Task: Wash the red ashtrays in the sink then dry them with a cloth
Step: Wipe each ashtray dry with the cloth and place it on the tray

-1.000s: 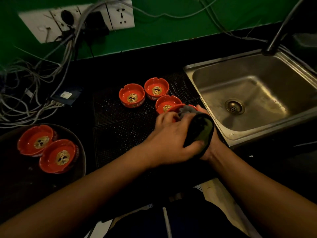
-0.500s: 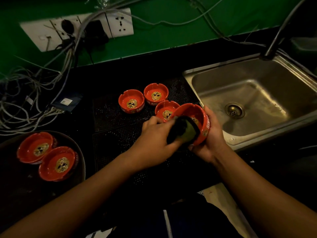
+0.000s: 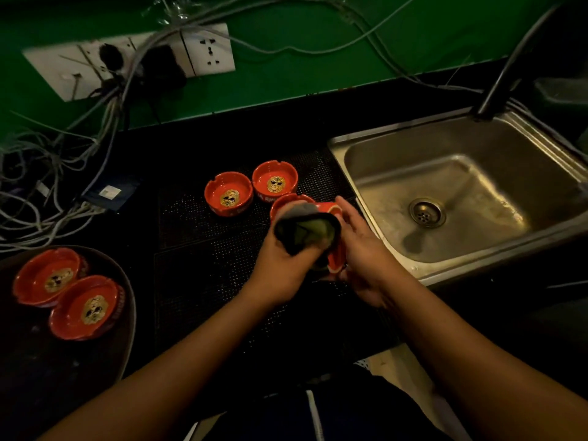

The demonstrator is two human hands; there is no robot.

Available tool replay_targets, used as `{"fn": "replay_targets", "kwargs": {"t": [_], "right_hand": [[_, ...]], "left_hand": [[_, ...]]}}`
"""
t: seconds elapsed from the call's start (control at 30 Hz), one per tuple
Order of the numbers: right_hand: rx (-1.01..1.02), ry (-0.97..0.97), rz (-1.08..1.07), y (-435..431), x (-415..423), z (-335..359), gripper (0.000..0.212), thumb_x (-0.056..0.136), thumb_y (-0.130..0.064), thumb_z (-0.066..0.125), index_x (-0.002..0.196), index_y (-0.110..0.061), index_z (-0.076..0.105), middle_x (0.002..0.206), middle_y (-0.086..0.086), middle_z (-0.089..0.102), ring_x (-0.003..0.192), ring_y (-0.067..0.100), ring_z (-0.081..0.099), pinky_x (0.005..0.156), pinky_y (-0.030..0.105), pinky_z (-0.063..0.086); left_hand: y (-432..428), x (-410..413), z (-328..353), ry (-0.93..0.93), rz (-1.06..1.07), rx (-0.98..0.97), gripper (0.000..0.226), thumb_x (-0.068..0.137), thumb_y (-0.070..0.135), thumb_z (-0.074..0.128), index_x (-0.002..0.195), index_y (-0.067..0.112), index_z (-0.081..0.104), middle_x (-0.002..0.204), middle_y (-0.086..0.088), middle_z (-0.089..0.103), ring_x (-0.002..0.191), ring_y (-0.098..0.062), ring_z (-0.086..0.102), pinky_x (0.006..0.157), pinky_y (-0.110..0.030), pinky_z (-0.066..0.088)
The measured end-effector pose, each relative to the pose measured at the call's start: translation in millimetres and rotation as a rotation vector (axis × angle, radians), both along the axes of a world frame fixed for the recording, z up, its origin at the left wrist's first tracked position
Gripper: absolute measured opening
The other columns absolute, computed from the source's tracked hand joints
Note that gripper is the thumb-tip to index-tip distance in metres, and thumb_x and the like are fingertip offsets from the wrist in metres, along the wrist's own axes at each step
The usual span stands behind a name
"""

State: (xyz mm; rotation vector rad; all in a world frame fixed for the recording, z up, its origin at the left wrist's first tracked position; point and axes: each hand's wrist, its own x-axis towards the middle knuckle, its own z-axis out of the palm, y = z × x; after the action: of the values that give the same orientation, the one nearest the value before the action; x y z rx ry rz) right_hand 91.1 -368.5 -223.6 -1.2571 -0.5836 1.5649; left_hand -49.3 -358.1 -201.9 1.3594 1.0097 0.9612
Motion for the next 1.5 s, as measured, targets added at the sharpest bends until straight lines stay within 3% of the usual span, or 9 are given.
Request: {"fn": "replay_targets", "kwargs": {"t": [0.1,0.23,0.47,0.77,0.97,1.07,1.17,1.33,1.5], "right_hand": [[0.004,0.055,-0.08,2,9,-1,0.071,0.074,-0.05,0.064,0.136,-0.02,0.046,0.126,0.016,0.062,0.1,0.033,0.066,0.059,0.039,0.057],[0.015,0.116,-0.122,4,19,-1,0.065,0.072,-0.049,0.067,0.126,-0.016,0.052,0.118,0.017,0.066,0.099,0.031,0.066,0.066,0.04,0.057],[0.303,-0.523,0.002,4,46,14,0.047,0.073,-0.036,0.077,0.114,-0.025,0.058,0.104,-0.001,0.066,0.087,0.009,0.063,0.066,0.015,0.05],[0.29,-0.869,0.495,18,57,41,0.084,0.059,-0.045,0.084,0.131,-0.032,0.042,0.112,-0.007,0.057,0.096,0.015,0.061,0.08,0.032,0.055],[0.064,-0.232,0.161,24,42,44,0.045,0.086,-0.059,0.049,0.103,-0.018,0.058,0.095,0.002,0.067,0.083,0.015,0.065,0.066,0.03,0.05],[-0.038,-0.073,0.195,12,25,27,0.049,0.089,-0.055,0.047,0.119,-0.017,0.054,0.11,0.006,0.068,0.097,0.021,0.067,0.071,0.039,0.058],[0.035,-0.204,0.145,11,19,18,0.047,0.081,-0.053,0.058,0.115,-0.02,0.055,0.112,0.011,0.067,0.095,0.024,0.068,0.075,0.042,0.059],[0.135,-0.404,0.555,24,34,34,0.015,0.091,-0.034,0.059,0.105,-0.029,0.058,0.104,0.006,0.068,0.093,0.023,0.068,0.076,0.034,0.056],[0.148,-0.406,0.416,33,24,44,0.044,0.083,-0.054,0.057,0.109,-0.019,0.058,0.106,0.007,0.066,0.095,0.027,0.067,0.072,0.036,0.056]], "left_hand": [[0,19,2,-0.147,0.169,-0.185,0.035,0.084,0.006,0.066,0.117,0.001,0.058,0.11,-0.016,0.067,0.105,-0.032,0.064,0.09,-0.042,0.054],[-3,36,8,-0.092,0.167,-0.177,0.022,0.091,0.003,0.056,0.108,0.015,0.063,0.102,-0.004,0.069,0.095,-0.014,0.067,0.086,-0.031,0.055],[6,41,20,-0.1,0.167,-0.279,0.017,0.096,0.027,0.051,0.084,0.024,0.062,0.075,0.011,0.068,0.068,0.0,0.066,0.066,-0.014,0.055],[12,31,21,-0.113,0.09,-0.501,0.016,0.088,0.03,0.061,0.099,0.02,0.064,0.082,-0.003,0.074,0.068,-0.018,0.072,0.055,-0.027,0.056],[4,29,12,-0.462,0.337,-0.661,0.044,0.084,0.043,0.057,0.112,0.01,0.063,0.099,-0.015,0.071,0.085,-0.029,0.069,0.076,-0.038,0.056],[2,32,8,-0.464,0.414,-0.603,0.05,0.085,0.044,0.057,0.119,0.008,0.06,0.104,-0.016,0.071,0.088,-0.028,0.069,0.075,-0.037,0.057],[2,23,13,-0.306,0.363,-0.578,0.036,0.087,0.038,0.061,0.11,0.011,0.061,0.098,-0.011,0.072,0.081,-0.025,0.071,0.065,-0.034,0.059],[14,1,32,-0.054,0.091,-0.563,0.018,0.089,0.035,0.059,0.096,0.018,0.061,0.067,0.003,0.073,0.061,-0.013,0.071,0.049,-0.022,0.053],[15,-4,25,-0.187,0.195,-0.56,0.031,0.083,0.035,0.062,0.106,0.016,0.061,0.092,-0.008,0.073,0.082,-0.025,0.071,0.065,-0.033,0.057]]}}
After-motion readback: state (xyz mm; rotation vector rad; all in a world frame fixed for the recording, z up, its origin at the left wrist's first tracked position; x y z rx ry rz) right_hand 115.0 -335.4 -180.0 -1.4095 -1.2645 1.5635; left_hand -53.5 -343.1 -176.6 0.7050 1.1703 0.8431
